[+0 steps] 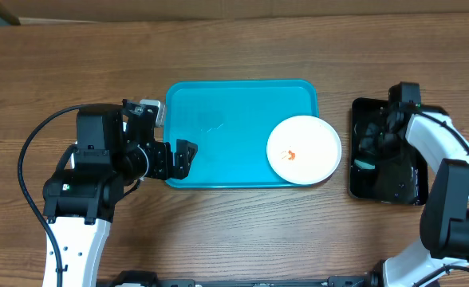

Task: Clean dirty plates on tray and stack at the side
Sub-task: 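Dip the sponge in the black tray with the right gripper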

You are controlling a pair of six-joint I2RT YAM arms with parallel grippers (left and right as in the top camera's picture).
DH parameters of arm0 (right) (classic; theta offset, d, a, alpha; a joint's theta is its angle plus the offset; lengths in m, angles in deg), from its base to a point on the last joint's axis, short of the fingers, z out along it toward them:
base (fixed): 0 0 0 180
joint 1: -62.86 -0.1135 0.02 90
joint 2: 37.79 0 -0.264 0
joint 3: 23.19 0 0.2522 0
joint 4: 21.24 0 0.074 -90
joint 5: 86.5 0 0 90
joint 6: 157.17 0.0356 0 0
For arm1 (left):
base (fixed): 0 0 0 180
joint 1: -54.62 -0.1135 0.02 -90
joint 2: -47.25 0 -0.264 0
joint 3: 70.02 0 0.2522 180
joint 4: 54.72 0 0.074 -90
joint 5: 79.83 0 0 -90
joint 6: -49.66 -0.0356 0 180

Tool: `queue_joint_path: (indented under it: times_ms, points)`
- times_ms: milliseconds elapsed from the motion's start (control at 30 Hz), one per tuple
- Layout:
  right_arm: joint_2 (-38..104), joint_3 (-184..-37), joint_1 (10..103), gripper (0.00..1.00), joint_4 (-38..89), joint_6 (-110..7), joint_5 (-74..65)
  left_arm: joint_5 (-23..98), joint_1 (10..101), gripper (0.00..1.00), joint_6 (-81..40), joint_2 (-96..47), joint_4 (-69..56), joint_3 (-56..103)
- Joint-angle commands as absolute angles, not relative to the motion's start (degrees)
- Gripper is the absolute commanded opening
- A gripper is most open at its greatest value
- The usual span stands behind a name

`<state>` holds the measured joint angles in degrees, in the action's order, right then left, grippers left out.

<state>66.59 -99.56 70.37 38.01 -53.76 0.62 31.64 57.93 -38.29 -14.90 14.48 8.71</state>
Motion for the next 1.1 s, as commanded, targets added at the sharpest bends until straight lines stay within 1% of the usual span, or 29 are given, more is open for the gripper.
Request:
queue_joint_path:
  times_ms: [0,100,167,333,433,533,667,900,1000,1067]
  points:
    - [66.9,-94.8,70.4,0.04,35.2,-53.4,-2.5,32.1,58.2,1.0,-36.9,-15.0,14.3,8.4]
    - [66.9,-94.3,70.5,0.04,33.4,-53.5,-4.1,32.1,58.2,1.0,-36.9,-15.0,14.4,8.4]
    - [66.9,-96.3,70.9,0.04,34.5,-53.6,-4.1,32.1,58.2,1.0,-36.9,-15.0,14.5,8.4]
    - [66.9,-106.7,73.5,0.04,42.4,-53.4,-5.8,32.1,58.2,1.0,-36.9,-15.0,14.7,8.4]
    - [66.9,-110.3,74.7,0.04,46.4,-53.4,-6.0,32.1,58.2,1.0,-36.9,-15.0,14.7,8.4]
    - [66.9,-108.9,75.1,0.04,47.1,-53.4,-5.0,32.0,58.2,1.0,-36.9,-15.0,14.6,8.4]
    - [67.0,-104.0,75.1,0.04,43.9,-51.8,-0.1,32.0,58.2,1.0,-36.9,-15.0,14.7,8.4]
    - [67.0,-92.0,75.1,0.04,31.3,-50.3,0.2,32.0,58.2,1.0,-36.9,-15.0,14.7,8.4]
    - [66.8,-92.3,75.1,0.04,30.5,-51.0,-2.3,32.0,58.2,1.0,-36.9,-15.0,14.7,8.4]
    - [66.5,-95.1,75.2,0.04,33.0,-51.1,-2.8,32.0,58.2,1.0,-36.9,-15.0,14.7,8.4]
